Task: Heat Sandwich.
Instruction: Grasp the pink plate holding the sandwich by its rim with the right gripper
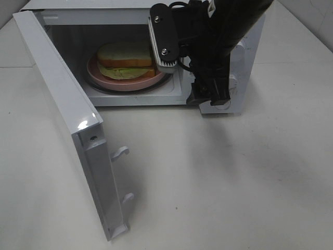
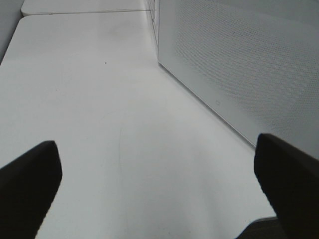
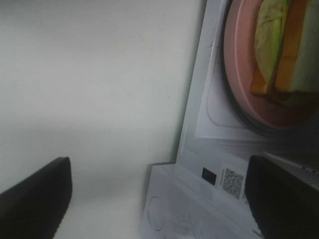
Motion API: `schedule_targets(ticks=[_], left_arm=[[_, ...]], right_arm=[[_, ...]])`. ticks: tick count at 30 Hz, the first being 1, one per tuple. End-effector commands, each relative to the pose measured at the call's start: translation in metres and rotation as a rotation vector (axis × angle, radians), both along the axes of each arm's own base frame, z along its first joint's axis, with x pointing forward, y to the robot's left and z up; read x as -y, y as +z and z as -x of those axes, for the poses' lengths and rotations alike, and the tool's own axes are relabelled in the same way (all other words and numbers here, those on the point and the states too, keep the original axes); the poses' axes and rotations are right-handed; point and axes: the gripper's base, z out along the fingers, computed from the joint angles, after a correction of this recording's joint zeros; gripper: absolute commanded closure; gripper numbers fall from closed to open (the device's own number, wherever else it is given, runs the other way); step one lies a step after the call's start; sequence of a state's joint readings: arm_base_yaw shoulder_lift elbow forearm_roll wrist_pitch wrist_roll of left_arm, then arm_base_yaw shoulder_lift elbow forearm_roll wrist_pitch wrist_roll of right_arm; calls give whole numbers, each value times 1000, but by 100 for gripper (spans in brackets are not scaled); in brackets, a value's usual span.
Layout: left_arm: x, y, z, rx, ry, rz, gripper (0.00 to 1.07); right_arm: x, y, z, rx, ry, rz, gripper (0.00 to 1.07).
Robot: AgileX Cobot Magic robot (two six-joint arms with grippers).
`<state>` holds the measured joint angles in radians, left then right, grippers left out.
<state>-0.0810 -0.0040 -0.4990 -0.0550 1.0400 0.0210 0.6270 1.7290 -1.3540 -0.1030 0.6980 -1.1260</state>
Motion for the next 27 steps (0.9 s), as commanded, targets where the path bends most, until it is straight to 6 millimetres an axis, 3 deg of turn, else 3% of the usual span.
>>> schedule_targets(ticks=[1, 15, 27], left_arm=[[0, -1, 3, 22, 6, 6, 3], [0, -1, 3, 22, 6, 6, 3], [0, -1, 3, 22, 6, 6, 3]], right_arm=[[-12, -4, -14, 31, 27, -12, 18], [-54, -36, -46, 50, 80, -17, 20], [-76, -69, -74, 35, 80, -8, 21]])
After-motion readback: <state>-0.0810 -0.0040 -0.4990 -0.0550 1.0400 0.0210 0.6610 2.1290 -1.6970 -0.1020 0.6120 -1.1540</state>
